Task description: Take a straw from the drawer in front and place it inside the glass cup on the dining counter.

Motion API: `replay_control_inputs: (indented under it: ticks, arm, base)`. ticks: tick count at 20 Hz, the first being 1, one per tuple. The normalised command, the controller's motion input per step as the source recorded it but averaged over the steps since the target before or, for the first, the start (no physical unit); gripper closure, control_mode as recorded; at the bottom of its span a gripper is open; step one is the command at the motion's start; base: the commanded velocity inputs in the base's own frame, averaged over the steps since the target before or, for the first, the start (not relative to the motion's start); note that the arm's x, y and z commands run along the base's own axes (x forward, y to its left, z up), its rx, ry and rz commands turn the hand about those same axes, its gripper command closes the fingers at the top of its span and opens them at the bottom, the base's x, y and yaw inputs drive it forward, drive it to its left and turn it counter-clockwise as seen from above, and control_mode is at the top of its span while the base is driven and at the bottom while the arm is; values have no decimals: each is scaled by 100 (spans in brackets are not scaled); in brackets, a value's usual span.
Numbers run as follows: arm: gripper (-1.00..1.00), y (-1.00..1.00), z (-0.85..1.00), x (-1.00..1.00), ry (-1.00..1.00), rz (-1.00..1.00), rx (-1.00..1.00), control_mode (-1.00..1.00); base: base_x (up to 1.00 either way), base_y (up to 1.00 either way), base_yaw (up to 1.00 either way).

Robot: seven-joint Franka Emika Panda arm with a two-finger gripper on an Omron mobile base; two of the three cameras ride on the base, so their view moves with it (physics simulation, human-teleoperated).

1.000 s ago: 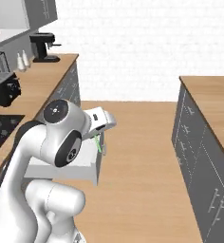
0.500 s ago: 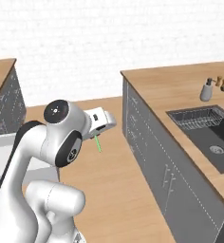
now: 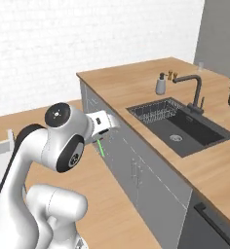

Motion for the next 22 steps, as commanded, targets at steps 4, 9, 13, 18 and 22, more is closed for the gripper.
replay_control_inputs:
  ticks: [4, 9, 13, 18, 22]
  arm:
    - [100, 0, 0, 0, 0, 0, 0, 100]
    - [100, 0, 0, 0, 0, 0, 0, 100]
    - [100, 0, 0, 0, 0, 0, 0, 100]
    - [100, 0, 0, 0, 0, 0, 0, 100]
    - [100, 0, 0, 0, 0, 0, 0, 100]
  base:
    - [-9, -58, -29]
    - [-28, -66, -20]
    - [-43, -69, -17]
    - [-45, -69, -15]
    - [-46, -68, -13]
